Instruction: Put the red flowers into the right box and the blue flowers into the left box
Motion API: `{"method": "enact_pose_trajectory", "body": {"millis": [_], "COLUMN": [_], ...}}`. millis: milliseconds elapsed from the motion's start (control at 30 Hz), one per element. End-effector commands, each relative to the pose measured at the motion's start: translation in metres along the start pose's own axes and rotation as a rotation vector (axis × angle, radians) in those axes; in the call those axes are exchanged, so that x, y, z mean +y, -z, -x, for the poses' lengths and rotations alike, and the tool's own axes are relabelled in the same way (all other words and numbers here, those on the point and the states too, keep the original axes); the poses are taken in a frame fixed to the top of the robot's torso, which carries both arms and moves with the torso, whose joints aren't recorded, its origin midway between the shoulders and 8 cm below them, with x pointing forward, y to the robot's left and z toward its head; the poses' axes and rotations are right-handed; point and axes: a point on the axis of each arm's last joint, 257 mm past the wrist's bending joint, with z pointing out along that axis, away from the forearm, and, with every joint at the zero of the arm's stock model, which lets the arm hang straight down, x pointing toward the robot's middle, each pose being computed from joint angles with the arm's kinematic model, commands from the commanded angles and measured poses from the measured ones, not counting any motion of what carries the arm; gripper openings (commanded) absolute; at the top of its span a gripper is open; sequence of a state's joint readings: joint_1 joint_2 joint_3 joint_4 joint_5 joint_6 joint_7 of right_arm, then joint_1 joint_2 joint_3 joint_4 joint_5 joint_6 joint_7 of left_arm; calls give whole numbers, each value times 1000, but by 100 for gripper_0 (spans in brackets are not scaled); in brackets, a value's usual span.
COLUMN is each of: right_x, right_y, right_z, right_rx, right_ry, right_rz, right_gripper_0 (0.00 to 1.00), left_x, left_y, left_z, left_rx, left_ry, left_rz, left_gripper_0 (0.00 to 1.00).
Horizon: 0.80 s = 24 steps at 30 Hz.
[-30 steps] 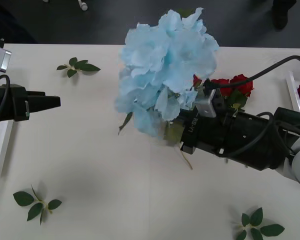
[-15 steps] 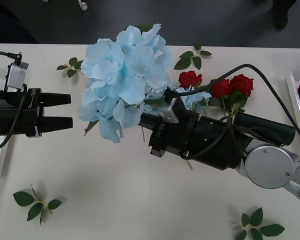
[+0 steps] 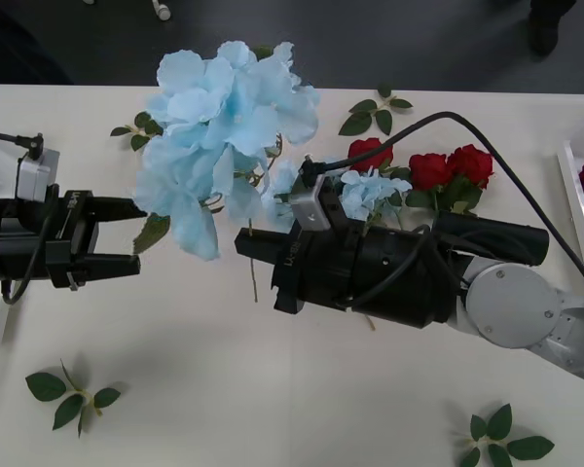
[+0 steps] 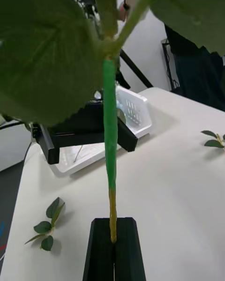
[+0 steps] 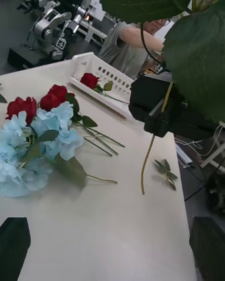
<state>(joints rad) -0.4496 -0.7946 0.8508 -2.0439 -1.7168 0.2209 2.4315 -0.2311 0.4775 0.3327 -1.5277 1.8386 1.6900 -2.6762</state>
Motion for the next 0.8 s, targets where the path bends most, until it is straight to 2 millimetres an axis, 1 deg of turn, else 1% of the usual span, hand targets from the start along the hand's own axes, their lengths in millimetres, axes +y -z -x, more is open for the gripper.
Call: {"method": "enact_pose_trajectory", "body": {"millis": [33, 133, 200, 267, 400, 567, 733, 800], "right_x": [4, 9, 9, 11, 10, 12, 11, 14], "right_y": [-1, -2, -3, -4, -8, -16, -18, -20], "right_z": [2, -3, -5, -9, -11, -3, 6, 12], "right_rx": [16, 47, 58, 81, 102, 91, 80, 68], "right_ry": [-43, -81, -78, -97, -105, -95, -72, -69], "right_rz": [18, 42, 40, 48, 44, 35, 20, 19], "right_gripper_0": [0, 0, 0, 0, 0, 0, 0, 0], "left_x": [-4, -5, -7, -8, -11, -14, -15, -17], "left_y": [-18, -29, -37, -47, -58, -69, -74, -76], "left_z": [6, 3, 0, -6, -19, -26, -31, -32], "left_rx": [-21, -33, -35, -31, -28, -53, -41, -38], "left_ry": [-43, -32, -25, -12, 35, 82, 88, 89], "left_rz": [-31, -36, -45, -52, -76, -100, -105, -111], "left_gripper_0": [100, 100, 100, 100, 100, 100, 100, 100]}}
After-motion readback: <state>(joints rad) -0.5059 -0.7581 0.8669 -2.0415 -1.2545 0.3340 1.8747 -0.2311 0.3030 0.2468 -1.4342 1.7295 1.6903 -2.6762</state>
